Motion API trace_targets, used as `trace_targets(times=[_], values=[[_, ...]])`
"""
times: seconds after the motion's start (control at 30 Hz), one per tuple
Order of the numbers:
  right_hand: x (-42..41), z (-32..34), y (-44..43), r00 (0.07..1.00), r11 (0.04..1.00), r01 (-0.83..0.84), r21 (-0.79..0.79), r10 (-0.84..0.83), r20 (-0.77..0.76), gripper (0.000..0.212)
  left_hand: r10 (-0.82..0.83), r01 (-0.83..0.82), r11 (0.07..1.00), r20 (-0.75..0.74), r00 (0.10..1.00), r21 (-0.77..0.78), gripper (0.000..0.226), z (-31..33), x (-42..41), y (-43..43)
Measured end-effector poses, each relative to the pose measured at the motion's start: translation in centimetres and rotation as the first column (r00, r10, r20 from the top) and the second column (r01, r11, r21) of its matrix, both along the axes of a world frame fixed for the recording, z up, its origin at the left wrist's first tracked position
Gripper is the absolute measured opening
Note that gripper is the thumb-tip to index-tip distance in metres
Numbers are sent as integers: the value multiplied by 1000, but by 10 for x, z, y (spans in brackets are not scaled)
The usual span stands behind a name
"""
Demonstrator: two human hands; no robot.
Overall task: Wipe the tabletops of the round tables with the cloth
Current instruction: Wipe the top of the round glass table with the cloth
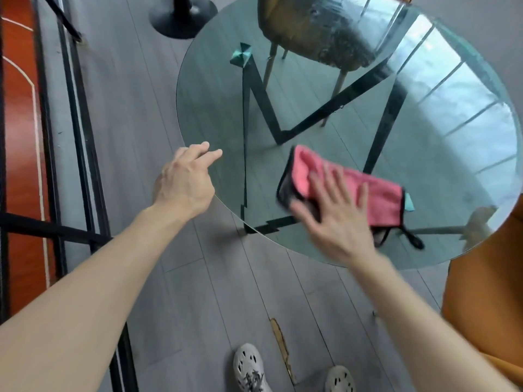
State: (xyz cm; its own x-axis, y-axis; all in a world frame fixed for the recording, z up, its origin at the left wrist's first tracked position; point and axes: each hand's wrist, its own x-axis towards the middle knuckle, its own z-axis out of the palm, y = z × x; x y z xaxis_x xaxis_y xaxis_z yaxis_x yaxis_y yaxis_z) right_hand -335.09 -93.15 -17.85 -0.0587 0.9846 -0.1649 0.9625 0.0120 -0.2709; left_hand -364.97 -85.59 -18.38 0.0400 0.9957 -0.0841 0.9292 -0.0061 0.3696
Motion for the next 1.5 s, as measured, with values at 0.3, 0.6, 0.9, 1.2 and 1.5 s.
trace_targets(times=[0.3, 0.6, 0.9, 1.2, 1.5], values=[[-112, -15, 12, 980, 979, -190, 77, 195, -50, 85, 21, -21, 1000, -12, 1000, 18, 59, 1, 7, -4], [121, 1, -33, 976, 972, 212, -106, -205, 70, 80, 47, -55, 993, -74, 996, -105, 50, 14, 24, -4], [10, -14, -55, 972, 971, -234, 48, 234, -1, 77, 15, -24, 992, 69, 997, 123, 41, 18, 124, -36], [297, -4, 5, 998, 998, 24, -58, -20, 62, 80, -152, 154, 985, -31, 988, 80, 48, 14, 278, -39], [273, -12, -4, 991, 989, -137, 53, 137, 1, 83, -71, 77, 996, -143, 987, 37, 40, 24, 335, -13]])
